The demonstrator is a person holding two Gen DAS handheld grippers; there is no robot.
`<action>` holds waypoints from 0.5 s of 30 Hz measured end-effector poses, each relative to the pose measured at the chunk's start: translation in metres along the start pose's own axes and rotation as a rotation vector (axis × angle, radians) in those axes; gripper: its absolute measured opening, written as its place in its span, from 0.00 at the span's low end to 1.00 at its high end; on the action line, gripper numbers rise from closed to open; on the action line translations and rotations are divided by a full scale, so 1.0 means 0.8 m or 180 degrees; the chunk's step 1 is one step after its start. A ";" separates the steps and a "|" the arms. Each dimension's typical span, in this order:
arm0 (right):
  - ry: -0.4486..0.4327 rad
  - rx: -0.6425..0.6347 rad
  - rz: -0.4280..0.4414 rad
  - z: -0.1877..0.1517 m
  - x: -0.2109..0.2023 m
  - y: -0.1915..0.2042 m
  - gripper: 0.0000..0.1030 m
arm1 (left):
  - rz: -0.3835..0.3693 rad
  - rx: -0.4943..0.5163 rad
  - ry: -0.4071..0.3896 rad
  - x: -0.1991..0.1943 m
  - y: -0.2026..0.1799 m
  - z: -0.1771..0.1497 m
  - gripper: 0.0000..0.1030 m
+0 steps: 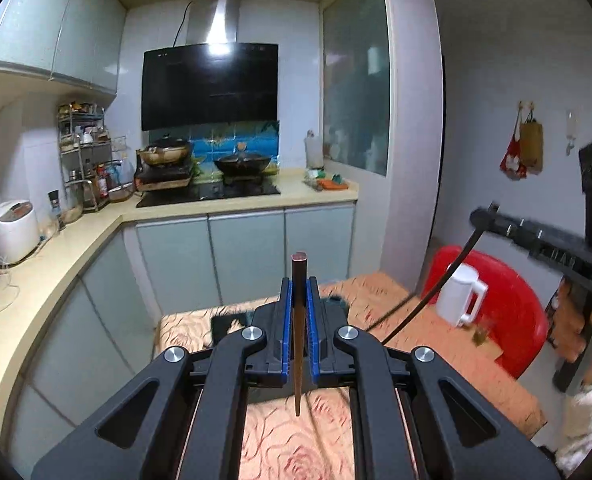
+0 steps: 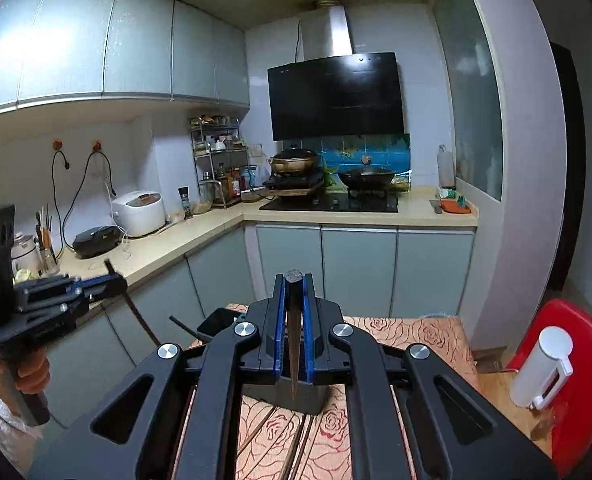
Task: Organize utensils
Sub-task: 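Carry both held chopsticks to the black caddy and lower them into it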
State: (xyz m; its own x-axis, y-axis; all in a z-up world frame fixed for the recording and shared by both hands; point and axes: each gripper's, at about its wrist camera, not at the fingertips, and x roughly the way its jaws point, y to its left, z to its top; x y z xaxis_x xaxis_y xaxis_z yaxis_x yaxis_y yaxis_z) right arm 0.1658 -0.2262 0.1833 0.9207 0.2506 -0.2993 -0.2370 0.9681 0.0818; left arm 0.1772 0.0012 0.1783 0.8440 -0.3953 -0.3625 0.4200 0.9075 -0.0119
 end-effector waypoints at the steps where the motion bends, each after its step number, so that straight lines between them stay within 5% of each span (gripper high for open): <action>1: 0.0001 -0.0018 -0.0017 0.003 0.005 0.001 0.08 | -0.0008 -0.0020 -0.0015 0.003 0.001 0.007 0.06; 15: 0.0024 0.0086 -0.0087 0.028 0.058 -0.009 0.08 | 0.0261 -0.0134 -0.0038 0.087 0.016 0.054 0.06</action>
State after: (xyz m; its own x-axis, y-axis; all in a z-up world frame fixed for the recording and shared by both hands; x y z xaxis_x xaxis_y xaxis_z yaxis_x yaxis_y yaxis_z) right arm 0.2172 -0.2219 0.1898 0.9243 0.2241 -0.3089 -0.2031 0.9741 0.0989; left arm 0.2557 -0.0212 0.1929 0.8791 -0.3208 -0.3526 0.3350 0.9420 -0.0220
